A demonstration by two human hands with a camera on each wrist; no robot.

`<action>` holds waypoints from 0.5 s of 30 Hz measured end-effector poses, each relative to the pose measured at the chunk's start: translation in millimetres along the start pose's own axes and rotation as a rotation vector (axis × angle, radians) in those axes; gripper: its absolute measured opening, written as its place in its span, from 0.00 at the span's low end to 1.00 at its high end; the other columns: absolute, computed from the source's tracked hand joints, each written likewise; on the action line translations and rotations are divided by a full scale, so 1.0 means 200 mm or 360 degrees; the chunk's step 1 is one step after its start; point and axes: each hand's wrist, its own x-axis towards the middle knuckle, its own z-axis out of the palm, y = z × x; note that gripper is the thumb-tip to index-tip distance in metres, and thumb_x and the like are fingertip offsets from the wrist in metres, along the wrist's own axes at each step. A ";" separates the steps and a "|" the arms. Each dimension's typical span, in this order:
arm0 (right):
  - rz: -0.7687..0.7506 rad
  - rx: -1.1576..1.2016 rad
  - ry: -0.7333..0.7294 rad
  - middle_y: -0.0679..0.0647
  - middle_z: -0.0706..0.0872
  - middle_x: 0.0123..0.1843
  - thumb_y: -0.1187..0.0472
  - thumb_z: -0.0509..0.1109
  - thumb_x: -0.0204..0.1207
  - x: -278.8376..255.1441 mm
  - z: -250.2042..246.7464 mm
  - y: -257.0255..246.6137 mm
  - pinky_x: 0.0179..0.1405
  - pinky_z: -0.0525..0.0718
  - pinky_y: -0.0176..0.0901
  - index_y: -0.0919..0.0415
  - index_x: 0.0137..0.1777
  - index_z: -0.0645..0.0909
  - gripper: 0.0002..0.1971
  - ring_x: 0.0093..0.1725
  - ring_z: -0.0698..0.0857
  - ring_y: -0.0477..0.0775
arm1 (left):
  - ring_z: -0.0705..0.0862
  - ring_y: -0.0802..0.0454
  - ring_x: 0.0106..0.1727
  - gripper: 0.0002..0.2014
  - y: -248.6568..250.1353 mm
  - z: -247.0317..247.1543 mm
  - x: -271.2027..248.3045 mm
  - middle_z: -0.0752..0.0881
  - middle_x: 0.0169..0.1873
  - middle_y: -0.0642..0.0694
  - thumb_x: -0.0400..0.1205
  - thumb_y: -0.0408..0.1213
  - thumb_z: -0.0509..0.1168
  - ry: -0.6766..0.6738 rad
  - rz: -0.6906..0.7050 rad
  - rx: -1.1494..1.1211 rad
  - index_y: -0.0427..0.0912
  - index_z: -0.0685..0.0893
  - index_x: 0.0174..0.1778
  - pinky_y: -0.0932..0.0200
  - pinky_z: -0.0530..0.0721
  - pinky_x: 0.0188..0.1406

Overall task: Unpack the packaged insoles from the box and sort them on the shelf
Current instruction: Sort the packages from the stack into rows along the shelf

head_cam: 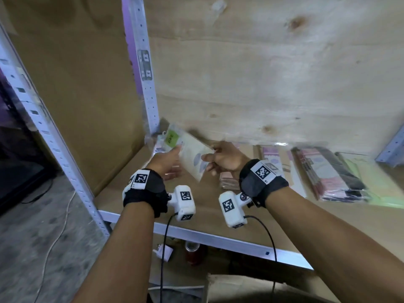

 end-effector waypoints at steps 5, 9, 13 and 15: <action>-0.0455 -0.0289 0.0183 0.60 0.85 0.34 0.64 0.78 0.74 -0.20 -0.22 -0.03 0.25 0.86 0.42 0.66 0.46 0.85 0.07 0.31 0.85 0.58 | 0.92 0.36 0.54 0.41 0.10 0.09 -0.10 0.81 0.64 0.33 0.67 0.56 0.82 -0.0295 0.0103 -0.0690 0.35 0.77 0.69 0.48 0.92 0.42; -0.0671 -0.0659 0.0339 0.55 0.83 0.43 0.68 0.78 0.72 -0.35 -0.37 0.01 0.34 0.87 0.46 0.62 0.50 0.90 0.08 0.39 0.82 0.52 | 0.90 0.31 0.57 0.51 0.13 0.20 -0.16 0.81 0.67 0.28 0.60 0.58 0.86 -0.0541 0.0126 -0.0947 0.39 0.74 0.75 0.40 0.90 0.52; -0.0720 -0.0971 0.0384 0.55 0.79 0.48 0.75 0.77 0.69 -0.48 -0.50 0.08 0.51 0.84 0.41 0.58 0.54 0.90 0.17 0.45 0.83 0.54 | 0.91 0.41 0.59 0.40 0.11 0.33 -0.22 0.87 0.63 0.31 0.70 0.54 0.81 -0.0642 0.0080 -0.1016 0.36 0.76 0.72 0.46 0.91 0.50; -0.0676 -0.0957 0.0326 0.57 0.78 0.51 0.81 0.70 0.68 -0.51 -0.56 0.13 0.52 0.83 0.40 0.58 0.58 0.88 0.23 0.47 0.82 0.54 | 0.89 0.45 0.62 0.25 0.09 0.41 -0.25 0.86 0.67 0.34 0.81 0.45 0.73 -0.0587 0.0097 -0.0936 0.37 0.78 0.70 0.51 0.90 0.49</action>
